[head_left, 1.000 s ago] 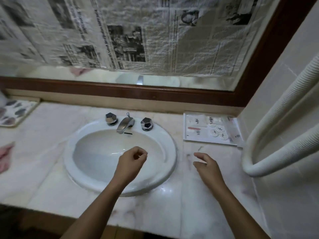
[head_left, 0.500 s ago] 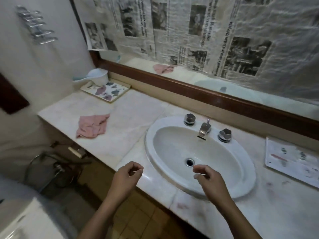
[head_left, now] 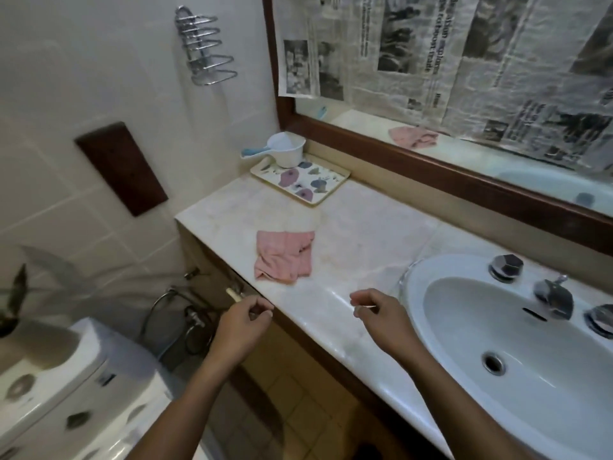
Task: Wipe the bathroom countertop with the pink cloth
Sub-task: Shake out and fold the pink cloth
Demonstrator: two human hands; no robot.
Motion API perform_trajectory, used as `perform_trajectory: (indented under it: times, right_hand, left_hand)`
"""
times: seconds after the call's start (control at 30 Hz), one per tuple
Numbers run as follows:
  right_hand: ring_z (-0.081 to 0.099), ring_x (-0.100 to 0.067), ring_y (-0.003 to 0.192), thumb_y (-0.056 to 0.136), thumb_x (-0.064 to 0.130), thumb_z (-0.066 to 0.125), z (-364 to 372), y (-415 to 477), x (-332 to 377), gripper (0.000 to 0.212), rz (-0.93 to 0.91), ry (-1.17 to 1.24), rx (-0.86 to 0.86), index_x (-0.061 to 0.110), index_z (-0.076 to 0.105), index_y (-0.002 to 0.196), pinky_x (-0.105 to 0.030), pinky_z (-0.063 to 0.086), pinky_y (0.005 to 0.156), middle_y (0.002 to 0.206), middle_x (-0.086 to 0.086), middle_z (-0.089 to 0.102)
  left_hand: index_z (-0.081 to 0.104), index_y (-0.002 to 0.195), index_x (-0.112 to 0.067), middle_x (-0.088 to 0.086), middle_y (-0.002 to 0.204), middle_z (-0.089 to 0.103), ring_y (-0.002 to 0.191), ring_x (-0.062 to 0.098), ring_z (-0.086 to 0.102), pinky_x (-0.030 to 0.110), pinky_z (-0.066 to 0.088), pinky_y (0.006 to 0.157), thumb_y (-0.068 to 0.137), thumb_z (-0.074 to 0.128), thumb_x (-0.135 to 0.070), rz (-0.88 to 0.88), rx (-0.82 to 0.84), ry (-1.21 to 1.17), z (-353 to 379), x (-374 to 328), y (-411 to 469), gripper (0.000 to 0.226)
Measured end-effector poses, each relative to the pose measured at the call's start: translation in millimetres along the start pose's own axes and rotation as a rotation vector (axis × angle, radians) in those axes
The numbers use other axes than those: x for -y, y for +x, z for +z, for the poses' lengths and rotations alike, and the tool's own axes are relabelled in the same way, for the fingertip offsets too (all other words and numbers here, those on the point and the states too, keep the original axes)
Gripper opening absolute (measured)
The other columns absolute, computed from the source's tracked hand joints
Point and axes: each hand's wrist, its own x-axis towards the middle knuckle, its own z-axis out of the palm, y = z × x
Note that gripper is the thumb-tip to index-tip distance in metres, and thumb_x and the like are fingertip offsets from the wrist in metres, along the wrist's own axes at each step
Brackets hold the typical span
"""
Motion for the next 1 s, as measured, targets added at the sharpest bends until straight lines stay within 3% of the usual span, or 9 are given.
perform_trajectory:
  times: [0.1, 0.27, 0.4, 0.53, 0.63, 0.7, 0.87, 0.93, 1.0]
  right_hand:
    - [0.067, 0.002, 0.096, 0.096, 0.015, 0.06, 33, 43, 18, 0.026, -0.026, -0.053, 0.05, 0.032, 0.073, 0.111, -0.015, 0.048, 0.076, 0.109, 0.018, 0.073]
    - [0.064, -0.005, 0.105, 0.098, 0.018, 0.058, 89, 116, 29, 0.028, -0.03, -0.165, 0.152, 0.024, 0.071, 0.121, -0.011, 0.045, 0.08, 0.118, 0.011, 0.07]
    - [0.065, -0.017, 0.104, 0.094, 0.031, 0.063, 126, 168, 32, 0.03, 0.006, -0.311, 0.202, 0.018, 0.07, 0.12, -0.028, 0.051, 0.087, 0.114, 0.002, 0.07]
    - [0.063, -0.024, 0.079, 0.083, 0.049, 0.059, 157, 192, 20, 0.026, -0.014, -0.512, 0.201, 0.023, 0.061, 0.084, -0.037, 0.051, 0.071, 0.083, 0.001, 0.062]
    - [0.061, -0.026, 0.09, 0.091, 0.041, 0.058, 161, 197, 14, 0.018, -0.029, -0.648, 0.231, 0.024, 0.062, 0.088, -0.036, 0.044, 0.076, 0.094, -0.002, 0.062]
    - [0.062, -0.024, 0.089, 0.093, 0.033, 0.061, 152, 204, 13, 0.015, -0.011, -0.638, 0.25, 0.024, 0.06, 0.081, -0.034, 0.042, 0.074, 0.089, 0.002, 0.062]
    - [0.064, -0.014, 0.082, 0.083, 0.036, 0.071, 105, 212, 47, 0.016, 0.047, -0.44, 0.225, 0.023, 0.066, 0.077, -0.031, 0.052, 0.074, 0.082, 0.007, 0.068]
    - [0.068, -0.007, 0.087, 0.079, 0.037, 0.07, 82, 210, 77, 0.014, 0.062, -0.341, 0.202, 0.023, 0.07, 0.081, -0.034, 0.056, 0.082, 0.086, 0.01, 0.074]
    - [0.068, -0.004, 0.086, 0.075, 0.041, 0.069, 64, 209, 109, 0.016, 0.057, -0.265, 0.132, 0.026, 0.07, 0.08, -0.035, 0.055, 0.083, 0.086, 0.013, 0.075]
  left_hand:
    - [0.073, 0.084, -0.032, -0.006, 0.084, 0.076, 0.083, 0.011, 0.071, 0.031, 0.055, 0.078, 0.086, 0.072, -0.023, -0.057, -0.002, 0.04, -14, 13, 38, 0.01]
    - [0.073, 0.089, -0.025, -0.008, 0.09, 0.074, 0.082, 0.008, 0.067, 0.006, 0.042, 0.063, 0.089, 0.069, -0.014, -0.087, 0.005, 0.068, -22, 16, 103, 0.012]
    - [0.071, 0.09, -0.026, -0.011, 0.094, 0.073, 0.087, 0.005, 0.066, 0.019, 0.045, 0.07, 0.092, 0.069, -0.018, -0.111, 0.036, 0.076, -18, 14, 148, 0.009]
    - [0.071, 0.095, -0.024, -0.013, 0.096, 0.071, 0.086, 0.004, 0.065, 0.018, 0.048, 0.07, 0.093, 0.064, -0.015, -0.1, 0.036, 0.07, -11, 5, 181, 0.011]
    - [0.07, 0.096, -0.025, -0.012, 0.097, 0.071, 0.088, 0.008, 0.066, 0.025, 0.055, 0.077, 0.093, 0.062, -0.014, -0.083, 0.074, 0.079, -7, -2, 203, 0.015]
    - [0.069, 0.103, -0.025, -0.009, 0.107, 0.071, 0.094, 0.008, 0.065, 0.021, 0.052, 0.078, 0.093, 0.058, -0.012, -0.058, 0.166, 0.099, -4, -7, 220, 0.02]
    - [0.061, 0.134, -0.028, -0.014, 0.14, 0.054, 0.131, 0.005, 0.047, 0.019, 0.037, 0.104, 0.087, 0.056, 0.001, 0.164, 0.589, 0.209, -1, -31, 271, 0.056]
    - [0.064, 0.13, -0.028, -0.009, 0.135, 0.061, 0.125, 0.008, 0.057, 0.02, 0.043, 0.105, 0.088, 0.067, -0.008, 0.259, 0.769, 0.177, 2, -48, 286, 0.046]
    - [0.068, 0.11, -0.031, -0.009, 0.111, 0.069, 0.105, 0.012, 0.065, 0.02, 0.049, 0.089, 0.09, 0.066, -0.023, 0.368, 0.882, 0.204, 2, -66, 299, 0.022]
